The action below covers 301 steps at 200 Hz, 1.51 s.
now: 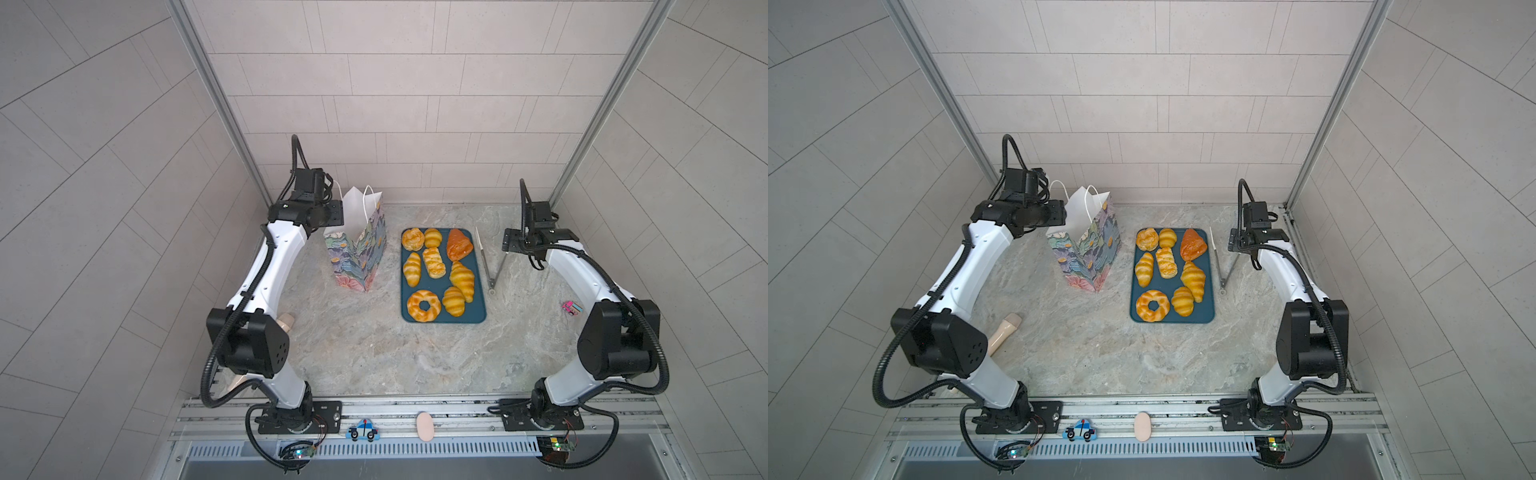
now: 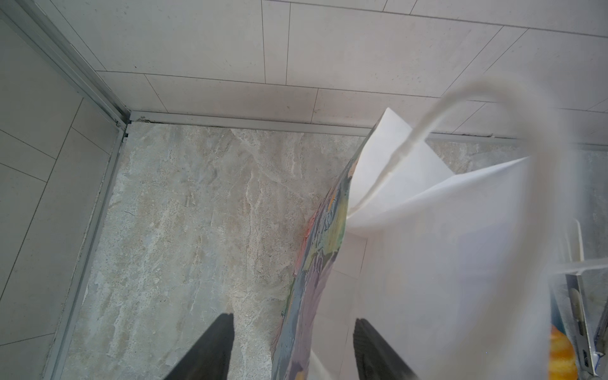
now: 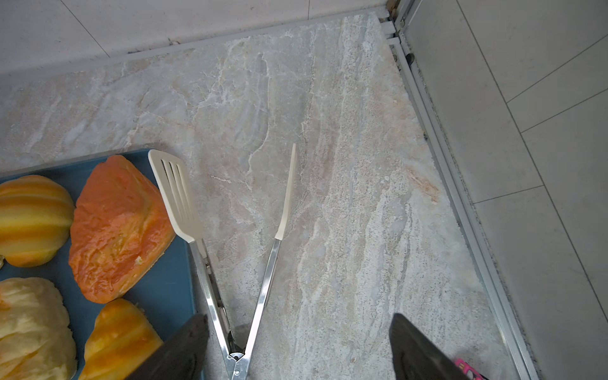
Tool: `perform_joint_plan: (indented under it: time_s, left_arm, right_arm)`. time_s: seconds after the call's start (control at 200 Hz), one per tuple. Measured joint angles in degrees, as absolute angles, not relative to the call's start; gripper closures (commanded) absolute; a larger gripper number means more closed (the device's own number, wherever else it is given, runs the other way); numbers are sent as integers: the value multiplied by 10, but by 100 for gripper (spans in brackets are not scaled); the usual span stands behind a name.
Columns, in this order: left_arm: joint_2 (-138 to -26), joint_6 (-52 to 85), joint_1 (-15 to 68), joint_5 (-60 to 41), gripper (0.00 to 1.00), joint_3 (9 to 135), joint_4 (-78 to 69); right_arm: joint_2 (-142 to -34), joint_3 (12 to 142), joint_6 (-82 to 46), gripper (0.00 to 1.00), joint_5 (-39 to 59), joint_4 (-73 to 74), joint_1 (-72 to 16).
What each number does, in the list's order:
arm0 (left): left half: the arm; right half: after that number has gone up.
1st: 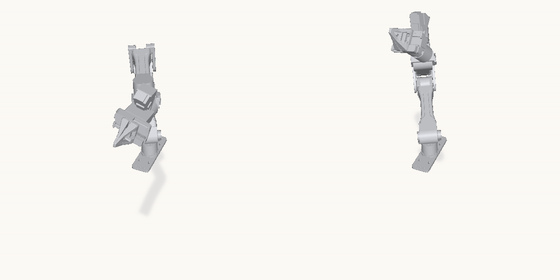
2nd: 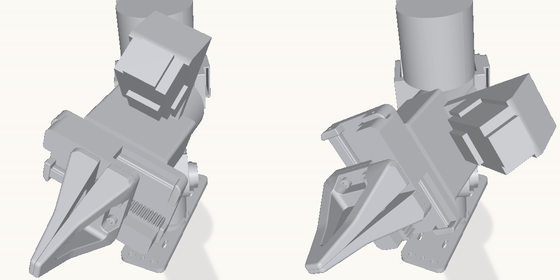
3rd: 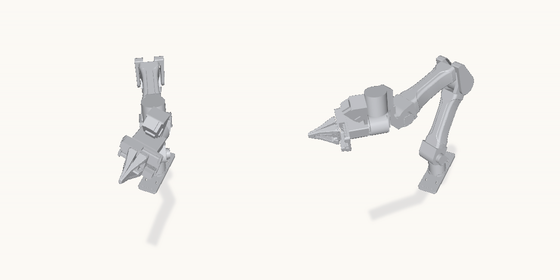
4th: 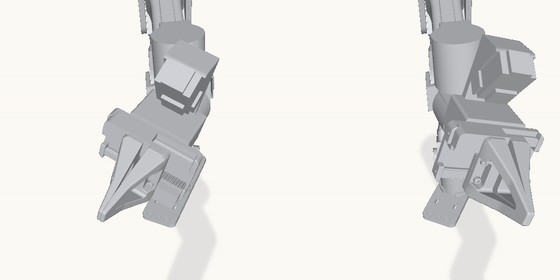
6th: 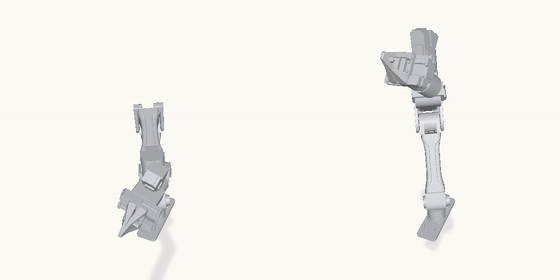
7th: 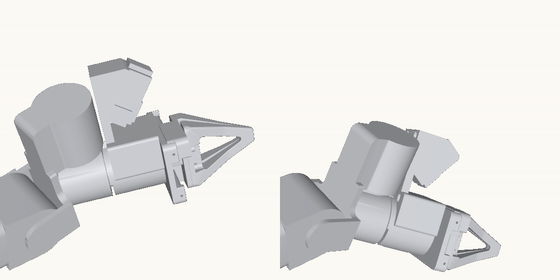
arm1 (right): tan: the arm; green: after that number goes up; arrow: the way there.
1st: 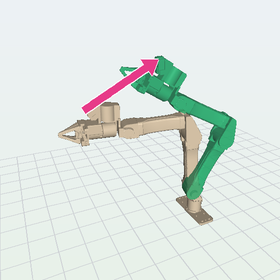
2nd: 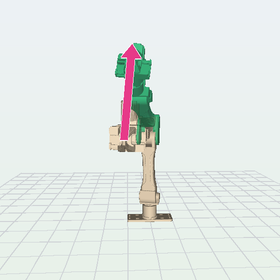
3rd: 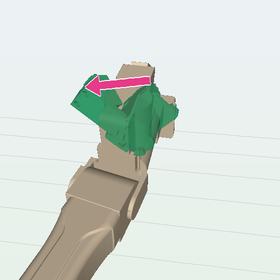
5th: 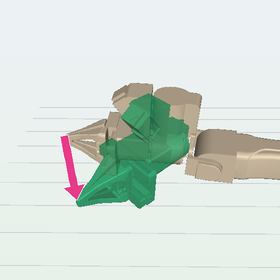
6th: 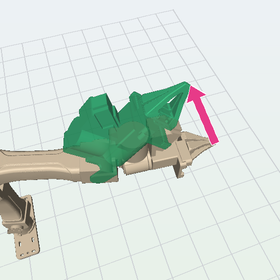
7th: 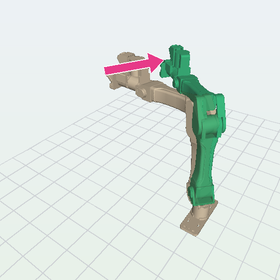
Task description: Place the fake bread into the paper bag
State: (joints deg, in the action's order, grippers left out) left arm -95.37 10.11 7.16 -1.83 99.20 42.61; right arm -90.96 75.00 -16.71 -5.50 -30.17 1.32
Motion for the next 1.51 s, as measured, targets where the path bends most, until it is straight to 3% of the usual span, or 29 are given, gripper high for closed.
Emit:
perform_joint_plan:
  time_s: [0.18, 0.415, 0.57, 1.001, 1.506]
  left_arm:
    - [-968, 107, 72, -11, 45, 997, 442]
    - [-970, 112, 72, -13, 63, 1003, 449]
    - [-978, 118, 72, -15, 68, 1014, 454]
    - [-988, 159, 72, -31, 100, 1030, 466]
    - [-1004, 276, 94, -26, 100, 1049, 472]
  right_arm:
    - [-910, 750, -165, 12, -56, -303, 21]
    - [-910, 750, -166, 12, -55, -303, 30]
    - [-910, 750, -166, 12, -55, -303, 31]
    - [-905, 726, -166, 12, -56, -302, 46]
    - [-869, 687, -176, 12, -51, -301, 73]
